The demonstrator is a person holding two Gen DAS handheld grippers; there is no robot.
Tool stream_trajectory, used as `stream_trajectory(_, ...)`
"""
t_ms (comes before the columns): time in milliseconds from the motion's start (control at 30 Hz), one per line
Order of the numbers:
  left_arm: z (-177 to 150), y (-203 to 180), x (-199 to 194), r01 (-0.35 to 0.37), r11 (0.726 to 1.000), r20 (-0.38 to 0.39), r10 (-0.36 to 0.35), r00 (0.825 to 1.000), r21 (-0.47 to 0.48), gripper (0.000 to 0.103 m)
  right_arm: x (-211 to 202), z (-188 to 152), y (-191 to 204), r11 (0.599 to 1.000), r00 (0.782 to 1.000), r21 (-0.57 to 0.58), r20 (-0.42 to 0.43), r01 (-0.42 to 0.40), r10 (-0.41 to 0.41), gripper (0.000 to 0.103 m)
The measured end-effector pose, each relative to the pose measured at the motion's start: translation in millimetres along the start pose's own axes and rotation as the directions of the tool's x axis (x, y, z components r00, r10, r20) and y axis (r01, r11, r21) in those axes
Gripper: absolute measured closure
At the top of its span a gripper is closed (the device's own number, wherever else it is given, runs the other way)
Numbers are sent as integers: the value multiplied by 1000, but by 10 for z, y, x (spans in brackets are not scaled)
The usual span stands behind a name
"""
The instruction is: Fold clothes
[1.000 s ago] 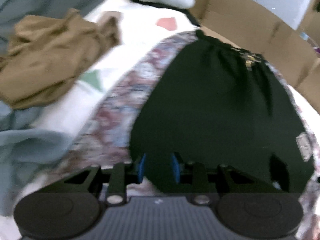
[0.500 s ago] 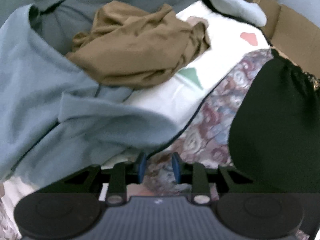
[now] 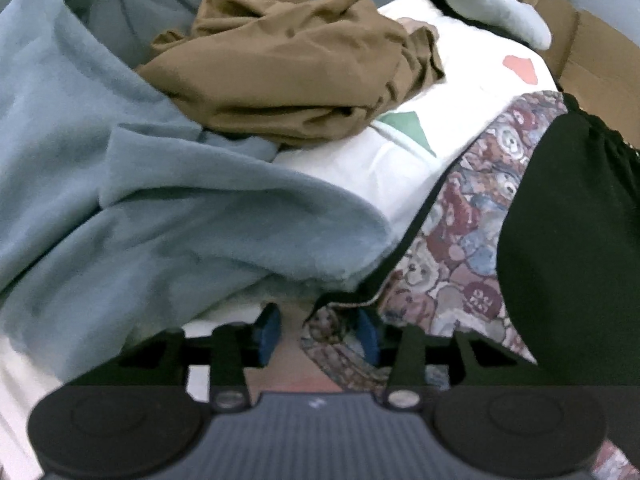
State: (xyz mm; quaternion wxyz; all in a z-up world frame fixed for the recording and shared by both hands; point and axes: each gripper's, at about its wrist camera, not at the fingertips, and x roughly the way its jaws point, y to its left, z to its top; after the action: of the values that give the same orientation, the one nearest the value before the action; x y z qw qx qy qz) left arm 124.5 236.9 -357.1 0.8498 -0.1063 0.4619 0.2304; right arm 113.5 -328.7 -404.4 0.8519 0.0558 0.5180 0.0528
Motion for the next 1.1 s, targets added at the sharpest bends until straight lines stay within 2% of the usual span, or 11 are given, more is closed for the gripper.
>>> stream_trajectory(133,-7,29,77,35,999,34,-36,999,28,53,24,-3,15,1000,1000,-8,-6,0,0,63)
stream_trajectory(233,-7,40,74,54,998,37,-55,998,37,57,36,-8,32,1000,1000,-17,-7,-2,2,61)
stream_trajectory(300,16,18,46,72,996,28,-73,997,47,74,44,-10,39,1000,1000,-18,-8,-2,2,61)
stream_trajectory(333,31,-2,13,78,996,26,-79,997,54,88,46,-10,40,1000,1000,-19,-8,-2,2,60)
stream_trajectory(367,51,-31,-40,80,995,28,-82,996,63,93,47,-9,41,1000,1000,-19,-8,-2,2,60)
stream_trajectory(600,126,-97,-450,72,992,114,-84,990,107,86,47,-4,38,1000,1000,-19,-6,-5,5,60)
stream_trajectory(667,91,-72,-446,66,993,101,-76,992,102,75,47,-8,43,1000,1000,-21,-5,-6,6,60)
stream_trajectory(700,70,-53,-428,61,994,90,-69,994,96,73,47,-9,47,1000,1000,-23,-5,-6,6,60)
stream_trajectory(833,-25,69,-320,51,998,29,-52,998,23,71,47,-16,61,1000,1000,-29,-5,-6,6,60)
stream_trajectory(967,-85,207,-211,84,992,-35,-88,996,-97,66,56,-16,66,999,1000,-35,-6,-4,4,60)
stream_trajectory(1100,-115,296,-166,142,969,-62,-157,986,-201,66,71,-10,80,999,1000,-41,-10,-2,2,60)
